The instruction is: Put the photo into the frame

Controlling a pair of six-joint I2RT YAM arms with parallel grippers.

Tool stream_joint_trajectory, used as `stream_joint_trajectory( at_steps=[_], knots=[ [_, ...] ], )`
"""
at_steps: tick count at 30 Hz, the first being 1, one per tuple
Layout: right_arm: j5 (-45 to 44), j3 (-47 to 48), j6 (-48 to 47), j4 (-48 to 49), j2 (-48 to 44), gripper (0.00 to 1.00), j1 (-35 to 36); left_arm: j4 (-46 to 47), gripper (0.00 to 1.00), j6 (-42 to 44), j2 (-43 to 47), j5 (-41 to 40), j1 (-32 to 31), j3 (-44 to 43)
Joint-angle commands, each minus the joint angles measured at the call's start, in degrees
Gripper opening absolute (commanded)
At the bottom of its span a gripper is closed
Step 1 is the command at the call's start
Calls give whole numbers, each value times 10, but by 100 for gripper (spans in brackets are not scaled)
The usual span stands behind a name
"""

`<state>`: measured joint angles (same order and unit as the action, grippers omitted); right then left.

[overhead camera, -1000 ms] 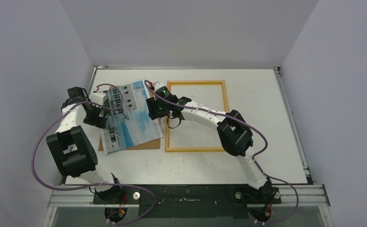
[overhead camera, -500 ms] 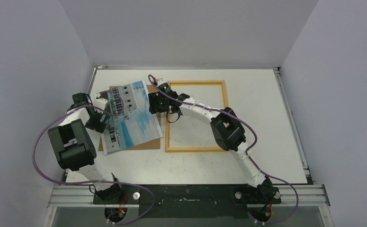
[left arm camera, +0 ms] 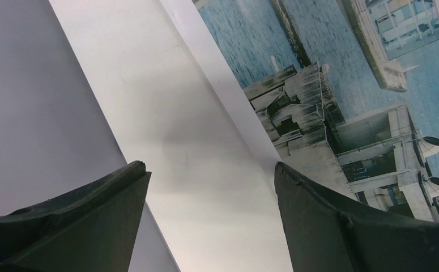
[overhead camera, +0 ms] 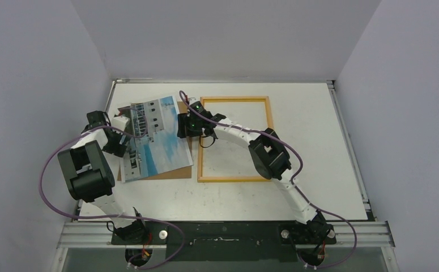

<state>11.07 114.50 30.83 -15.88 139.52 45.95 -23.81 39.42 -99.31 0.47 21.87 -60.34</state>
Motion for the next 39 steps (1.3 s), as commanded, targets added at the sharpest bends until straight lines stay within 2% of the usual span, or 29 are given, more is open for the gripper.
stream_joint_trajectory(
  at_steps=[1, 15, 30, 33, 37, 39],
  knots=[
    [30, -13, 29, 38, -3, 56, -4, 27, 80, -8, -25, 6, 3, 13],
    [103, -83, 104, 119, -25, 55, -4, 36, 80, -12, -28, 18, -4, 26],
    [173, -177, 235, 299, -65, 53, 0, 46, 80, -16, -27, 39, -14, 42],
    [139, -167, 195, 255, -83, 53, 3, 44, 80, -17, -25, 37, -17, 40],
    [31, -131, 107, 110, -104, 54, 9, 9, 80, -13, -11, 54, -15, 21],
    [-21, -121, 87, 68, -108, 54, 13, -11, 81, -9, -2, 66, -15, 12]
  ],
)
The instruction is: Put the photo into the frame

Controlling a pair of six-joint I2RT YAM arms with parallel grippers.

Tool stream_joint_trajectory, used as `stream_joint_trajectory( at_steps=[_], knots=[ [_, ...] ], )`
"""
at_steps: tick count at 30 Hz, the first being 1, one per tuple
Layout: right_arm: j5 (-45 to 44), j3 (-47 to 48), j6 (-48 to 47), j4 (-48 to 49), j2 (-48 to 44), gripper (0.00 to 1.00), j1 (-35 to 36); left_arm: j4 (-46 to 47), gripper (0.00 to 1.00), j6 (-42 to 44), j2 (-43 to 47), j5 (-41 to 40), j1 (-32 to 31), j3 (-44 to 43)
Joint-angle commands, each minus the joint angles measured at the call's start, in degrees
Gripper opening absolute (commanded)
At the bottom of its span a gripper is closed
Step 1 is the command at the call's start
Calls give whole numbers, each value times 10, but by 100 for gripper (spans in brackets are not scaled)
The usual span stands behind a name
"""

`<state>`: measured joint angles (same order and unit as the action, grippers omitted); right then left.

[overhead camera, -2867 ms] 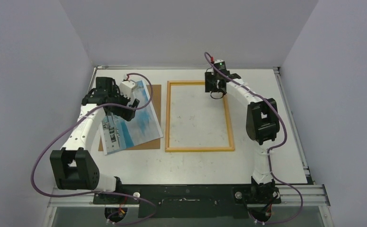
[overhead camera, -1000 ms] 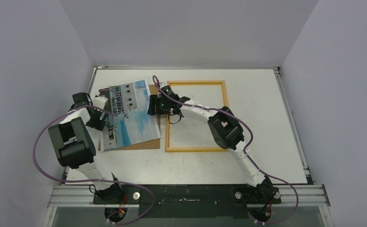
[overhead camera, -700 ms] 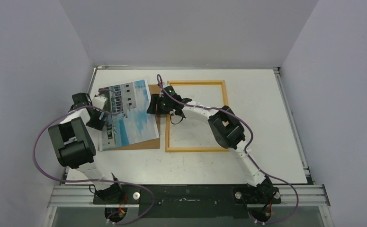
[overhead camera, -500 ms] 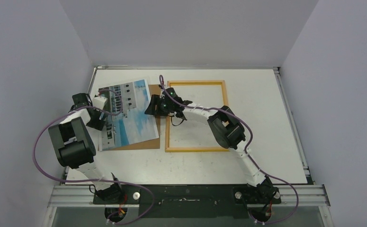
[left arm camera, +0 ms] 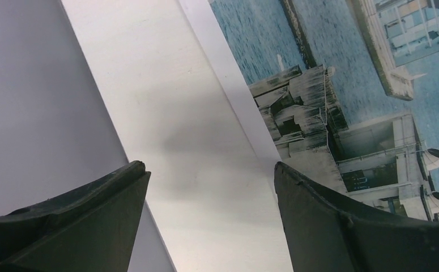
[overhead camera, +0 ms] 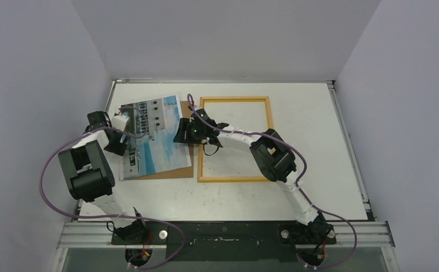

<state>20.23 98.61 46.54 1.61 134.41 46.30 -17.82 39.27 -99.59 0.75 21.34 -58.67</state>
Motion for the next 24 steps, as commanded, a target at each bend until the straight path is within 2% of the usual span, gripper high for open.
stream_joint_trajectory(
  at_steps=[1, 7, 12, 19, 24],
  knots=[
    [-142, 42, -75, -125, -56, 54, 12, -83, 81, -7, 4, 71, -10, -11],
    [-200, 27, -82, -170, -59, 55, 25, -153, 84, -9, 7, 101, -8, -61],
    [-200, -38, -77, -127, -93, 57, 25, -153, 84, -1, 7, 84, 0, -72],
    [-216, -45, -85, -140, -109, 61, 9, -144, 84, 3, 13, 67, 16, -61],
    [-181, -70, -89, -120, -129, 63, 2, -144, 84, 5, 17, 69, 21, -57]
  ],
)
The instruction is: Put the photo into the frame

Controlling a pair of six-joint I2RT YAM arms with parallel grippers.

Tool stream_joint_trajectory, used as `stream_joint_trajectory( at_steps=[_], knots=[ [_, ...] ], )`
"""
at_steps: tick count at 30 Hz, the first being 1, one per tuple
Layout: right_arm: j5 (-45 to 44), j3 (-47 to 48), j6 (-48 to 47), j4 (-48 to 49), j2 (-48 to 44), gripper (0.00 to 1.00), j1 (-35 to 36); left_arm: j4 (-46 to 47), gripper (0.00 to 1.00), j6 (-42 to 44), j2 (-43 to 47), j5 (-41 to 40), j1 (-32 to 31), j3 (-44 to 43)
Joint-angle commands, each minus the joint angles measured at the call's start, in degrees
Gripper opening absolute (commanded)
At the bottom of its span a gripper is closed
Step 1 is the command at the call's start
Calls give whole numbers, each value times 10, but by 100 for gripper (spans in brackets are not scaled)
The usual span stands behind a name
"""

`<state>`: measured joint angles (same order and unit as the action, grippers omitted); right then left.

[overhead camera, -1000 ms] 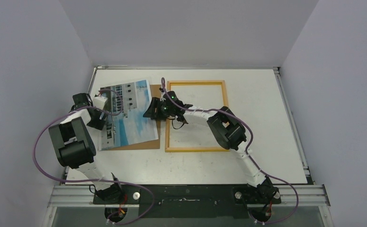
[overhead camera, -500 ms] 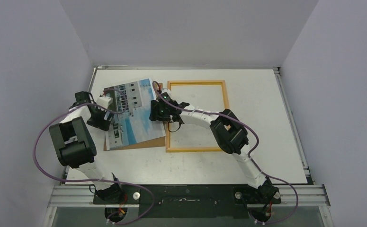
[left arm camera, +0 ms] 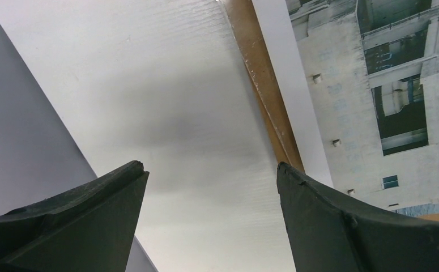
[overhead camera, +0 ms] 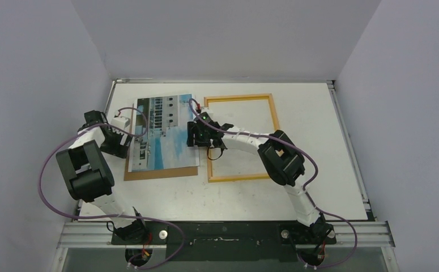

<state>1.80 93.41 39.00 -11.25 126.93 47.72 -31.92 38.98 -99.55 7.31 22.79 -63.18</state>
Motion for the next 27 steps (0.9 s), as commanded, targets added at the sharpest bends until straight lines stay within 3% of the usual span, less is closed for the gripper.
stream_joint_trajectory(
  at_steps=[1, 27],
  knots=[
    [13, -31, -15, 20, -63, 64, -15, -4, 83, 7, 18, 5, 7, -12],
    [88, -24, 61, 70, 7, 66, -25, 50, 82, -40, -12, 13, -10, -9]
  ],
)
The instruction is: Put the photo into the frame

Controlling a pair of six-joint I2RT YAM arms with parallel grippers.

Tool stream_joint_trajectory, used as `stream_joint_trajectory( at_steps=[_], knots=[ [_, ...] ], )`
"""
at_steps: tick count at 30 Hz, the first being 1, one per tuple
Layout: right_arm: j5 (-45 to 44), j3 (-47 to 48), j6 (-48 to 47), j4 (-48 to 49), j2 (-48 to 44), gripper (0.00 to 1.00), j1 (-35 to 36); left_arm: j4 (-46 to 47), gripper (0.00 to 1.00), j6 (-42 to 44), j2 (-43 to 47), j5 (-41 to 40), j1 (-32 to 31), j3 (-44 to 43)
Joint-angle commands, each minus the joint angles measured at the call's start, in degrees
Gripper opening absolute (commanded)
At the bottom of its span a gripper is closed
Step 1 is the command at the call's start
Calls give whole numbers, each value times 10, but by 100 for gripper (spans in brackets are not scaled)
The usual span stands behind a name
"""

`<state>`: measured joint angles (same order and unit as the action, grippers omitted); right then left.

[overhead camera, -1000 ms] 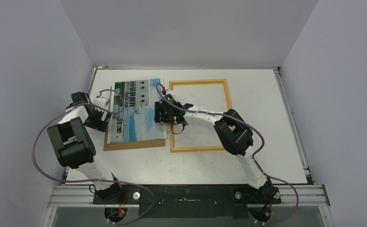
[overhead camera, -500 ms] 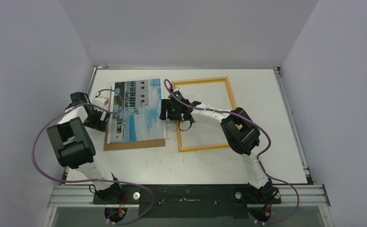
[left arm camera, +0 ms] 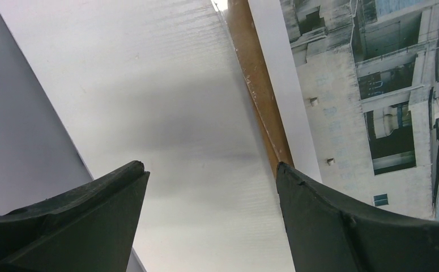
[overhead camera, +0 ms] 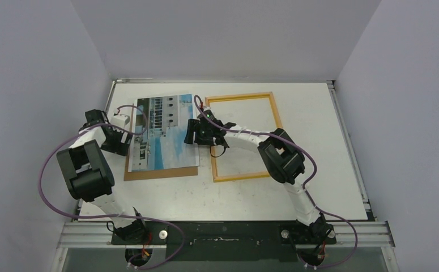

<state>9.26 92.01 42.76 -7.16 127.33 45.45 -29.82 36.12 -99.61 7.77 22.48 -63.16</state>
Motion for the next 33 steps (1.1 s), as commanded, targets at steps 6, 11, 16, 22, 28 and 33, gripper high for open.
stream_joint_trajectory(
  at_steps=[6, 11, 16, 22, 28, 33],
  knots=[
    [63, -67, 61, 99, -16, 66, -16, 44, 82, -20, -29, -4, -18, -4],
    [88, -90, 88, 137, -18, 66, -24, 53, 82, -24, -37, -9, -29, 2],
    [109, -121, 119, 187, -32, 66, -32, 60, 82, -25, -43, -11, -35, 9],
    [143, -166, 161, 268, -67, 66, -41, 67, 82, -26, -47, -13, -41, 16],
    [172, -181, 200, 327, -84, 65, -39, 71, 82, -26, -48, -13, -45, 18],
    [187, -209, 235, 390, -111, 64, -39, 78, 82, -21, -45, -14, -48, 25]
  ],
)
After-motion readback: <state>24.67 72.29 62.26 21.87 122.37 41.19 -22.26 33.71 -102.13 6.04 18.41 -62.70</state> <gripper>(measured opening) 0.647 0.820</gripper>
